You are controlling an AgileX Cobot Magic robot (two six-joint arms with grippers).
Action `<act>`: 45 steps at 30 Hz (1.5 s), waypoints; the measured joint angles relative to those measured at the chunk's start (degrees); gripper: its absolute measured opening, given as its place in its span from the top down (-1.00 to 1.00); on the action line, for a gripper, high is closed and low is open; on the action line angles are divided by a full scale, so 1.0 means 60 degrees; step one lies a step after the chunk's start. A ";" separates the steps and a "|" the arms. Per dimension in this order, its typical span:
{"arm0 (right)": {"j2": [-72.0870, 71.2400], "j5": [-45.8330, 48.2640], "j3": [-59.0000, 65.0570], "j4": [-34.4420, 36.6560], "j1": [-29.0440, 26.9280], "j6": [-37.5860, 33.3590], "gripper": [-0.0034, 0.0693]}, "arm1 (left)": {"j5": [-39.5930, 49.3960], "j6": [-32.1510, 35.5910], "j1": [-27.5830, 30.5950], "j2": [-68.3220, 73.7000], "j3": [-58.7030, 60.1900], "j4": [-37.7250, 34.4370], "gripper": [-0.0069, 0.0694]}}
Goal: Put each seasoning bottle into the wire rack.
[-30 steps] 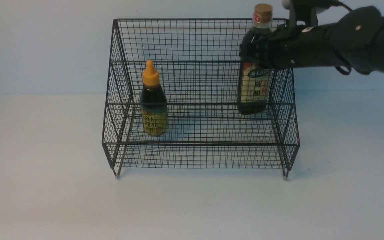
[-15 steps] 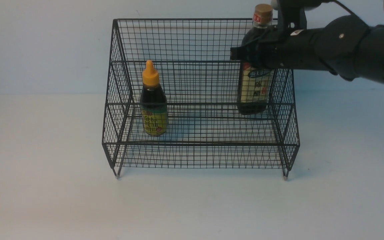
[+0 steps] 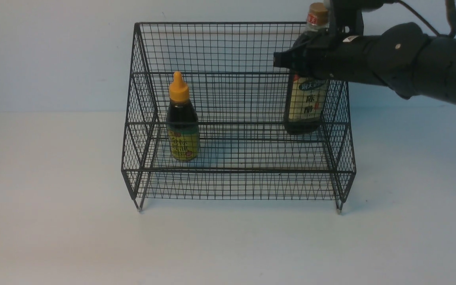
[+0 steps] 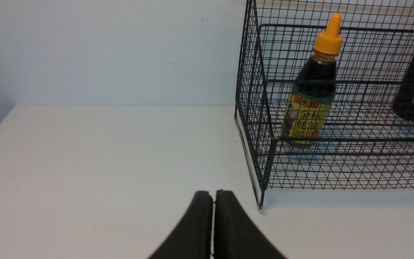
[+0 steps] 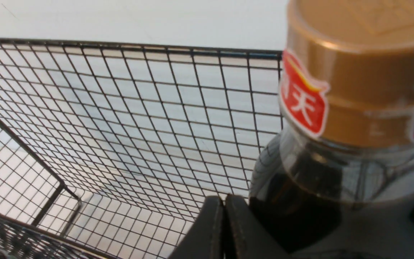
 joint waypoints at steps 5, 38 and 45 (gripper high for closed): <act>-0.0299 0.0839 -0.0306 -0.0201 0.0000 -0.0166 0.95 | 0.0000 0.0000 0.0000 0.0000 0.0000 0.0000 0.83; -0.0003 0.1759 -0.0483 -0.2482 -0.0365 0.1247 0.95 | 0.0000 0.0000 0.0000 0.0000 0.0000 0.0000 0.83; 0.0152 0.1350 -0.0483 -0.2452 -0.0365 0.1229 0.95 | 0.0000 0.0000 0.0000 0.0000 0.0000 0.0000 0.83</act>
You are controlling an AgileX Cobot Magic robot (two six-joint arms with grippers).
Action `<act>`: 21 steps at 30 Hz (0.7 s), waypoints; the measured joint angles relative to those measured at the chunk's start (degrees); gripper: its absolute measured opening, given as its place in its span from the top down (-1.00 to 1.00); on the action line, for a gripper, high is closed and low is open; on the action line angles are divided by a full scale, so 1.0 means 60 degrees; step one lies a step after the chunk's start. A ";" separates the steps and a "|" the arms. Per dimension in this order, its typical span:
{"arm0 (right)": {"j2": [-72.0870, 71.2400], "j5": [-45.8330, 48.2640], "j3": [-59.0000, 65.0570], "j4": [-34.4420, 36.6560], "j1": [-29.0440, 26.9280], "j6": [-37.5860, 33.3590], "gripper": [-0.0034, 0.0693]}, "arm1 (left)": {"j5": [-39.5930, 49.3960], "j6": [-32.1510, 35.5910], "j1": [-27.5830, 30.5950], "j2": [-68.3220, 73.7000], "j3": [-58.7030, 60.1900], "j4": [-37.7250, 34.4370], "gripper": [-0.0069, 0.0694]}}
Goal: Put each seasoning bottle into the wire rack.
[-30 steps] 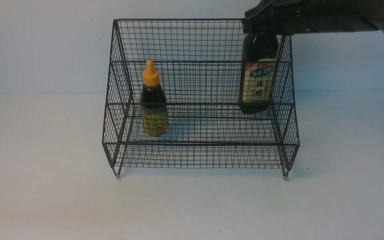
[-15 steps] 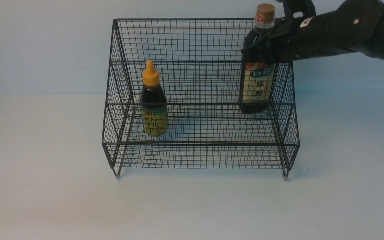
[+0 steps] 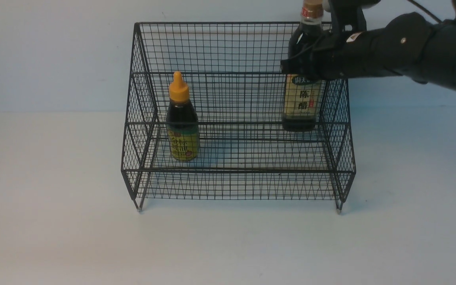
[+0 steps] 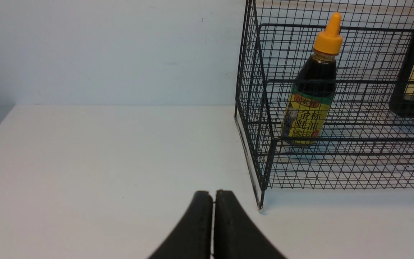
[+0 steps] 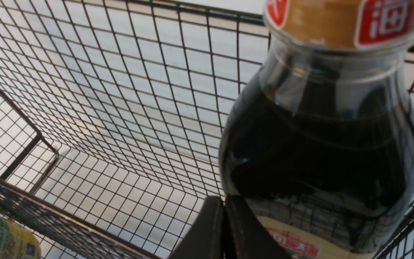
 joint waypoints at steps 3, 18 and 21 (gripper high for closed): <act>0.0000 0.0087 0.0000 0.0000 0.0000 0.0000 0.95 | 0.0000 0.0000 0.0000 0.0000 0.0000 0.0000 0.83; -0.2758 0.2443 0.0007 -0.0633 0.0000 0.0498 0.95 | 0.0000 0.0000 0.0000 0.0000 0.0000 0.0000 0.83; -0.3650 0.2699 0.0007 -0.1140 0.0000 0.0990 0.95 | 0.0000 0.0000 0.0000 0.0000 0.0000 0.0000 0.83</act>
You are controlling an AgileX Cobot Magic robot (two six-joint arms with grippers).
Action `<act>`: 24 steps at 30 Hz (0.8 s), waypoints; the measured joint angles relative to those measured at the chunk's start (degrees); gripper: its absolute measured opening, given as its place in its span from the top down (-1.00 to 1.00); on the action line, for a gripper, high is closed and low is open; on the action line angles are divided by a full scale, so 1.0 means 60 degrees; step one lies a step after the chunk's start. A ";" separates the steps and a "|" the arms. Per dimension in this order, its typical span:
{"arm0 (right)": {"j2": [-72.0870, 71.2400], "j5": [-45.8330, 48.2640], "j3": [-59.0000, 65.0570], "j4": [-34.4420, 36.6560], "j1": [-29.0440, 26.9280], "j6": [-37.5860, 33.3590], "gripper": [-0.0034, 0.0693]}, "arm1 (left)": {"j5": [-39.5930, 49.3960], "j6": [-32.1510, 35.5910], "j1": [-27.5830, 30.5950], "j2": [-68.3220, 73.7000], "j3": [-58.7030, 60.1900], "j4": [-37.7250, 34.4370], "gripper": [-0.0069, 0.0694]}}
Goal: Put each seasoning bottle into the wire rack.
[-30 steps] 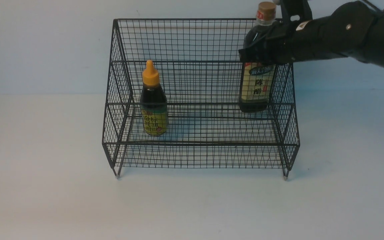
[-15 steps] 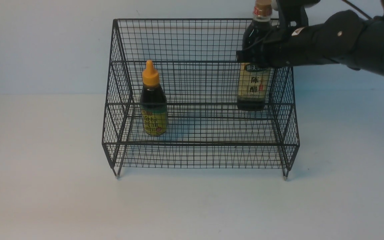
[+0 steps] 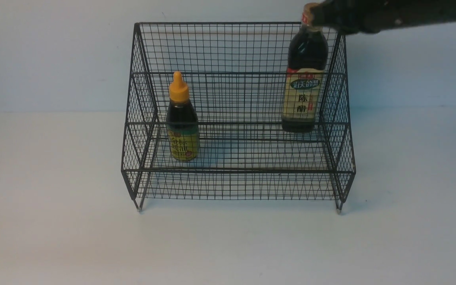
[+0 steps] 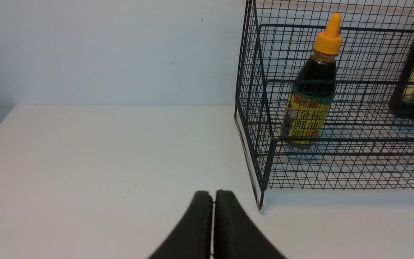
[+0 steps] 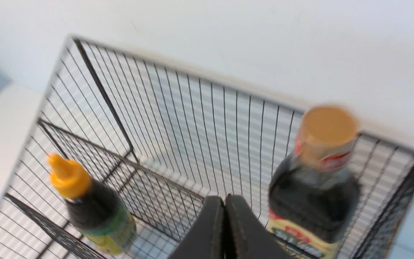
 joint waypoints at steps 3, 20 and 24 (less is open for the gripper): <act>-0.1308 0.0352 0.0000 -0.1073 0.0000 0.1076 0.95 | 0.0000 0.0000 0.0000 0.0000 0.0000 0.0000 0.83; -0.8408 -0.0324 0.4485 -0.5488 0.0000 0.5441 0.94 | 0.0000 0.0000 0.0000 0.0000 0.0000 0.0000 0.83; -0.9942 -0.0355 0.5625 -0.5137 0.0000 0.5472 0.94 | 0.0000 0.0000 0.0000 0.0000 0.0000 0.0000 0.83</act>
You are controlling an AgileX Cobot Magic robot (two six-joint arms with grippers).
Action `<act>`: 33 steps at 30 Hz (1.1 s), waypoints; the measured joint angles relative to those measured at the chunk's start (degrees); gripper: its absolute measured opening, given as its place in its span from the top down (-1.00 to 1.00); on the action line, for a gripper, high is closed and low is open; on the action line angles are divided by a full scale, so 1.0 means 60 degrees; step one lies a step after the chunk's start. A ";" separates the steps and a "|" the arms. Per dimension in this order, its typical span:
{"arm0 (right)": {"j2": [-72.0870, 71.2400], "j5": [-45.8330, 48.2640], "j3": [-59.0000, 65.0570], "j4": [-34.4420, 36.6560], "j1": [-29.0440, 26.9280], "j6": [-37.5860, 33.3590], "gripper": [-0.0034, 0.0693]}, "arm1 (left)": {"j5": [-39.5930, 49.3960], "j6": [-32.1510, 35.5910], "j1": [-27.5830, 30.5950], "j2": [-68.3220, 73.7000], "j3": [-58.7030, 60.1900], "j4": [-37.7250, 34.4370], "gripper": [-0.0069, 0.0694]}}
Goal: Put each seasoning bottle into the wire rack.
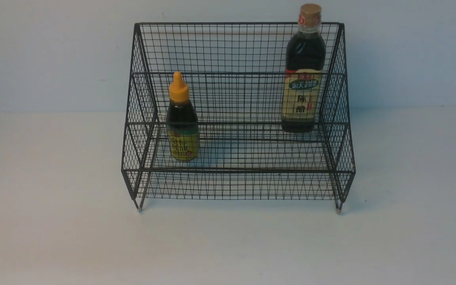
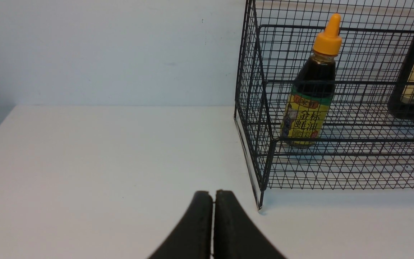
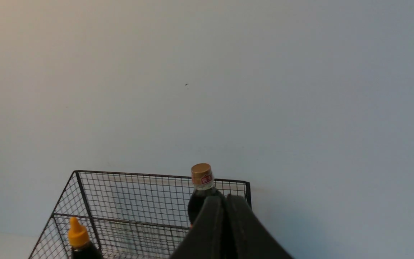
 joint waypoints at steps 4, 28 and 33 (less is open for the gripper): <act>-0.1131 0.0010 0.0598 0.0033 0.0000 0.0023 0.93 | 0.0000 0.0000 0.0000 0.0000 0.0000 0.0000 0.83; -0.2188 -0.2173 0.2716 0.3287 0.0000 -0.3974 0.93 | 0.0000 0.0000 0.0000 0.0000 0.0000 0.0000 0.83; -0.2431 -0.2823 0.4203 0.3181 -0.0314 -0.4081 0.93 | 0.0000 0.0000 0.0000 0.0000 0.0000 0.0000 0.83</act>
